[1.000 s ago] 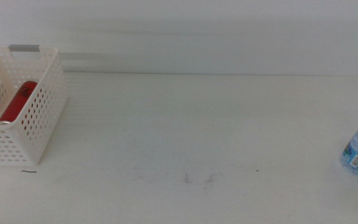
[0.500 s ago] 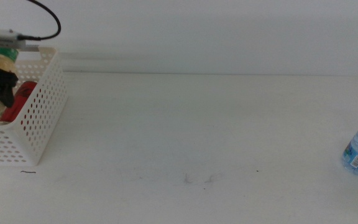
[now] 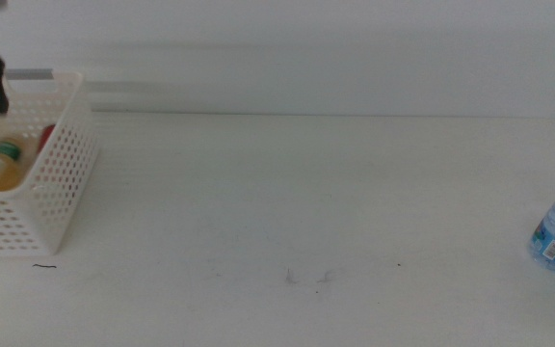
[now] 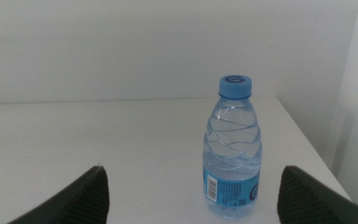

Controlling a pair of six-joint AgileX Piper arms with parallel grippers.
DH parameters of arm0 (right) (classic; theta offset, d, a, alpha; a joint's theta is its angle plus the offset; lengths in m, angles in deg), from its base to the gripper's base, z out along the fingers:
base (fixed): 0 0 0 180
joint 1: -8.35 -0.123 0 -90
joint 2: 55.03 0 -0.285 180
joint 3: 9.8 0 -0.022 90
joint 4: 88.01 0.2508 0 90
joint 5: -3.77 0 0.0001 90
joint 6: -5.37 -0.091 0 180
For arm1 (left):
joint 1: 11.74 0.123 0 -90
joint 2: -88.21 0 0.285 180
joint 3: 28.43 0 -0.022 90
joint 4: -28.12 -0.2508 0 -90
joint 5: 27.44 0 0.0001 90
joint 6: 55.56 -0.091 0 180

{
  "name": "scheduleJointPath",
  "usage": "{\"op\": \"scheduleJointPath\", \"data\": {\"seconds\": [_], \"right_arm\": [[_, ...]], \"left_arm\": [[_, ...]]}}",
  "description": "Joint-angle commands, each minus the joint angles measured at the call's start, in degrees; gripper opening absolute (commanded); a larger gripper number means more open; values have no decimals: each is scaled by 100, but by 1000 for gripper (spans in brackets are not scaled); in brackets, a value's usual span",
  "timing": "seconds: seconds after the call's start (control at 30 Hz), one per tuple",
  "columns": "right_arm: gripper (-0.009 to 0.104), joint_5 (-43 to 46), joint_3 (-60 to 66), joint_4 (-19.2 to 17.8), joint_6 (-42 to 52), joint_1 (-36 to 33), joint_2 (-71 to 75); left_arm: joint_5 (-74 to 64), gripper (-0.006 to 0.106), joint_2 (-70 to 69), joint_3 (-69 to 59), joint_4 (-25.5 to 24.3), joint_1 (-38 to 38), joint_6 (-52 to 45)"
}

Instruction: Use arms to grab the bottles and put them into the dustbin to the left of the table.

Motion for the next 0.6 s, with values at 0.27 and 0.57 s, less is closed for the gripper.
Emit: {"op": "scheduleJointPath", "data": {"seconds": [0.27,0.57], "right_arm": [[74,36,16,-53,31,50,26],[74,36,16,-53,31,50,26]], "left_arm": [[-74,94,-3181,-587,1631,-1393,-502],[-74,94,-4818,-622,3012,-2976,-1159]]}}
